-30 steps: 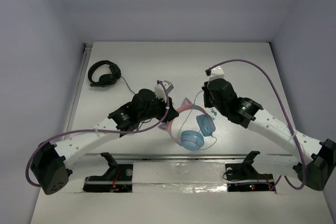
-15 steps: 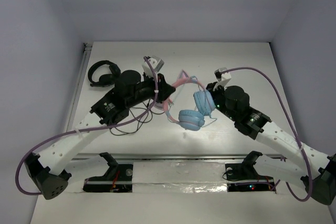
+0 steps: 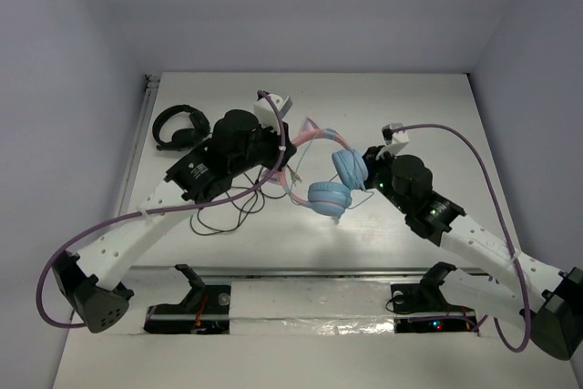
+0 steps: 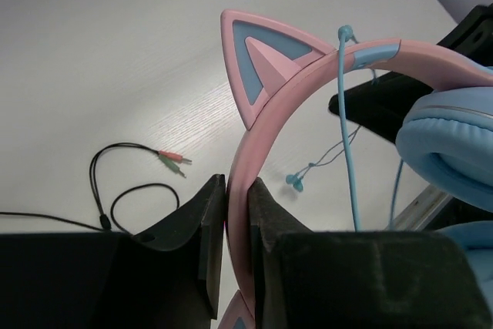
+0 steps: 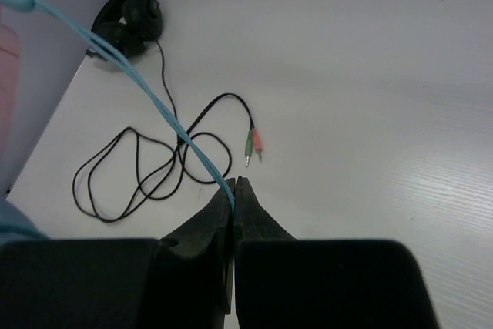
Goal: Wrap the headphones
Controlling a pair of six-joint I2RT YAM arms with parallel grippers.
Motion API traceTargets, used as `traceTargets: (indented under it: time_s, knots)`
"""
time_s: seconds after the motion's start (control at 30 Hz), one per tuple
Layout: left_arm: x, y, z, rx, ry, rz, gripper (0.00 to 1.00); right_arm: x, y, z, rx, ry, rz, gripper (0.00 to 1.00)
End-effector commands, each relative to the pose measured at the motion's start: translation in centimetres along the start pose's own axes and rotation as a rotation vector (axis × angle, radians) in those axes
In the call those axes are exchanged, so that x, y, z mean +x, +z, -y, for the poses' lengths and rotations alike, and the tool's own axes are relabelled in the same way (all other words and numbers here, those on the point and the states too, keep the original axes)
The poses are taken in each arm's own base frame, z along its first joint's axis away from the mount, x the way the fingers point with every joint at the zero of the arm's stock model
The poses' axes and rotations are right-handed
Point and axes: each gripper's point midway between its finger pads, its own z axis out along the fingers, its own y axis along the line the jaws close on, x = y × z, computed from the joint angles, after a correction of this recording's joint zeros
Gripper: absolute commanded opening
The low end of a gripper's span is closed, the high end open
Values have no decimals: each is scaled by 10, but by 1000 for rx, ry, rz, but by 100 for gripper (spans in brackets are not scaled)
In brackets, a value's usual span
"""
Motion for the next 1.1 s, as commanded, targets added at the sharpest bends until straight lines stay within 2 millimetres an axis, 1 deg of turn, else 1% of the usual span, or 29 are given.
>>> traceTargets:
  time_s: [0.0, 0.1, 0.17, 0.2, 0.23, 0.27, 0.33, 0.4, 0.43, 0.47, 0.5, 0.53, 0.57, 0.6, 0.63, 0.67, 0.7, 0.73, 0.77, 0.83, 0.87, 0.9, 0.93, 1.0, 1.03, 1.07]
  knots:
    - [-47, -20, -4, -22, -8, 149, 0, -33, 2, 1, 9, 20, 112, 0]
    - [-58, -23, -6, -33, -22, 175, 0, -15, 7, -7, -56, 38, 73, 0]
    - [-70, -26, -3, -29, -27, 192, 0, -3, 8, -10, -105, 61, 75, 0]
    - [-76, -26, -10, -73, -26, 204, 0, 0, 9, -9, -105, 64, 74, 0]
    - [-84, -29, -12, -96, -21, 205, 0, 2, 9, -8, -102, 67, 74, 0]
    - [-88, -30, -16, -123, -1, 205, 0, 4, 9, 0, -77, 78, 77, 0]
    - [-93, -32, -21, -157, 26, 182, 0, -6, 4, 7, -62, 94, 113, 0]
    - [-91, -33, -22, -166, 42, 159, 0, -16, 1, 22, -8, 108, 149, 0]
    - [-93, -36, -21, -158, 42, 169, 0, -18, 1, 27, 8, 110, 153, 0]
    - [-98, -38, -19, -145, 36, 184, 0, -15, 4, 31, 13, 102, 138, 0]
    - [-102, -40, -12, -99, 30, 189, 0, -15, 7, 29, 14, 97, 124, 0]
    - [-114, -43, -6, -75, 27, 211, 0, -13, 11, 27, 6, 96, 106, 0]
    - [-118, -42, -3, -63, 25, 215, 0, -2, 17, 21, -30, 97, 58, 0]
    - [-119, -38, 10, 8, 24, 199, 0, 0, 19, 17, -54, 103, 52, 0]
    - [-127, -40, 19, 49, 12, 218, 0, -3, 20, 8, -104, 107, 61, 0]
    - [-130, -40, 26, 84, 8, 224, 0, 0, 20, 3, -134, 110, 48, 0]
    - [-129, -38, 35, 130, 3, 217, 0, 3, 22, 3, -140, 110, 39, 0]
    - [-136, -40, 37, 147, -11, 235, 0, 2, 23, 1, -151, 105, 40, 0]
    - [-137, -40, 40, 167, -17, 239, 0, 5, 24, 0, -159, 94, 30, 0]
    - [-143, -39, 42, 183, -28, 256, 0, 10, 26, -5, -193, 87, 10, 0]
    - [-144, -39, 43, 187, -43, 259, 0, 11, 25, -10, -221, 92, 6, 0]
    - [-144, -38, 44, 194, -49, 258, 0, 12, 25, -11, -230, 94, 9, 1]
    - [-144, -38, 45, 202, -54, 263, 0, 11, 25, -12, -239, 98, 21, 6]
    - [-145, -38, 45, 202, -70, 266, 0, 14, 27, -11, -241, 99, 16, 15]
    - [-148, -39, 45, 197, -74, 275, 0, 17, 31, -10, -243, 96, 12, 23]
    - [-149, -39, 44, 191, -80, 279, 0, 19, 33, -10, -244, 95, 8, 27]
